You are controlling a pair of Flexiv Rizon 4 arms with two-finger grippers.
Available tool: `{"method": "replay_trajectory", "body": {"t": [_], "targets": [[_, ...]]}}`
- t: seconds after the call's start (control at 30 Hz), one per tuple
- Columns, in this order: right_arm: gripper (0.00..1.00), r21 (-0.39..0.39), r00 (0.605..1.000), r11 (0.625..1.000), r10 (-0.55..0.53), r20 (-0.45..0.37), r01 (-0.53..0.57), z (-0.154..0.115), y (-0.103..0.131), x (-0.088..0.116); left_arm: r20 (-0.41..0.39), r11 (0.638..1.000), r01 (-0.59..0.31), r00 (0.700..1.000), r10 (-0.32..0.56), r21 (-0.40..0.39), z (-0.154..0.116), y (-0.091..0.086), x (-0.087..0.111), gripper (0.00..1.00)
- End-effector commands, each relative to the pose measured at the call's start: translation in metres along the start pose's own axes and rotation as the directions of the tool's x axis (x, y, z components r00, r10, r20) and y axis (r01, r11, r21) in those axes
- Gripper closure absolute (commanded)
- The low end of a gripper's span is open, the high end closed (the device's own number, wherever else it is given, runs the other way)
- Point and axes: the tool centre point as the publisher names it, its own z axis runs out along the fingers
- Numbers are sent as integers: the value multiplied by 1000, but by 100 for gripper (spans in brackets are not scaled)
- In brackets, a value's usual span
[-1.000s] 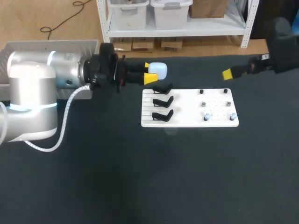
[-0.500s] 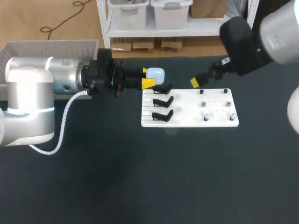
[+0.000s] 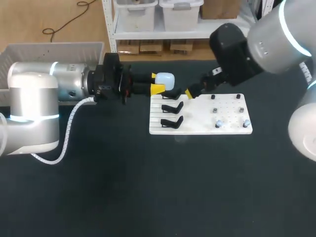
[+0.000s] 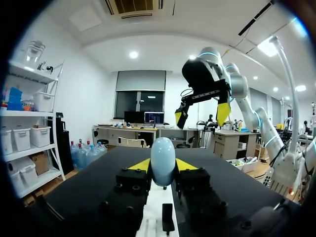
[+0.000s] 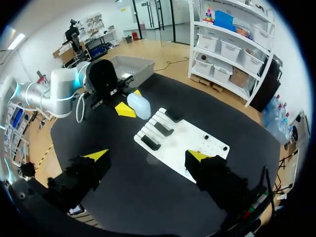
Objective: Pick up each earbud case from the left stands, insert the matching earbuds, close the lid, and place the case in the box.
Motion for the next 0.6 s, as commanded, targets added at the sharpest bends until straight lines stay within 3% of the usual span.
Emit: {"method": "replay_trajectory", "body": {"t": [0.03, 0.6], "targets": [[0, 38, 1000, 999, 8, -16, -7, 12, 9, -11, 2, 1000, -1, 1000, 1, 1, 0, 1, 1, 100], [0, -2, 990, 997, 76, -115, -77, 46, 12, -40, 2, 1000, -1, 1000, 1, 1, 0, 1, 1, 100]]}}
